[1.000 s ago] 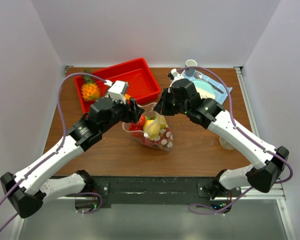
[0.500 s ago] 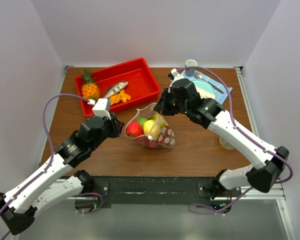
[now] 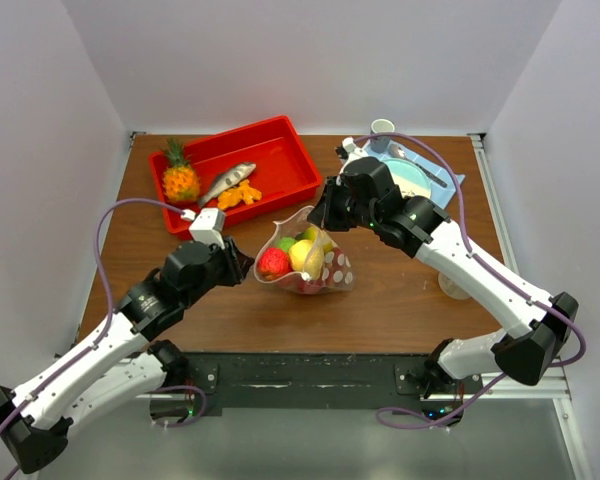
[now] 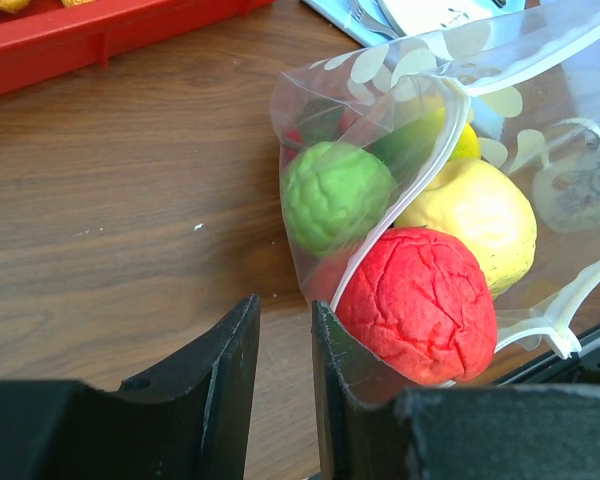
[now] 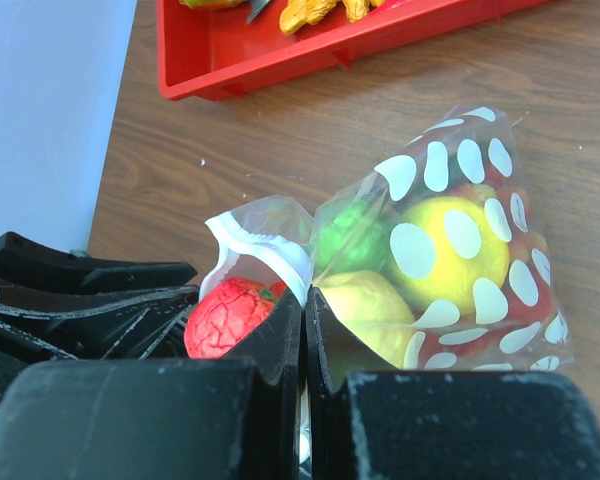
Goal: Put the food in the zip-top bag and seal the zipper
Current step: Adjust the zipper food storage bag at the center of the board.
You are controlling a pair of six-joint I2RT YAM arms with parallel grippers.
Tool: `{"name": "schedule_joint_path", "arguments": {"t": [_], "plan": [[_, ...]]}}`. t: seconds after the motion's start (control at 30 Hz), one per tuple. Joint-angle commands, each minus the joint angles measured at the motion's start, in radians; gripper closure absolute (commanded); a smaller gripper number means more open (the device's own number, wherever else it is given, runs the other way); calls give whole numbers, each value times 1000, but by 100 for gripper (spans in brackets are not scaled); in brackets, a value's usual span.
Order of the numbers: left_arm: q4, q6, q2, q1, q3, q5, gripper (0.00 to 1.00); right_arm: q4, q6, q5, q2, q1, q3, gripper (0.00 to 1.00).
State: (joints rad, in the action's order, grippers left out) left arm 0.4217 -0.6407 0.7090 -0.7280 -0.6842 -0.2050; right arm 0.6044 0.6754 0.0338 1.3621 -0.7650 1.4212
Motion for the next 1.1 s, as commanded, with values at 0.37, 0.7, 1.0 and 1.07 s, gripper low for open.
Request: {"name": "schedule_joint_path", "arguments": {"t": [0.37,0.7,1.0,1.07], "plan": [[-23,-73,-100,-4,54,49,62,-92,27,-23,-14,3,44,100],[-18,-94,-140,-4,77,99,63,-92,29,-22,-6,3,47,100],[-38,-102,-135,-4,107,108,65,-103,29,-17,3,3,48,100],[-55,-100,-120,-4,109,105,65,-100,29,-20,2,3,50,100]]}}
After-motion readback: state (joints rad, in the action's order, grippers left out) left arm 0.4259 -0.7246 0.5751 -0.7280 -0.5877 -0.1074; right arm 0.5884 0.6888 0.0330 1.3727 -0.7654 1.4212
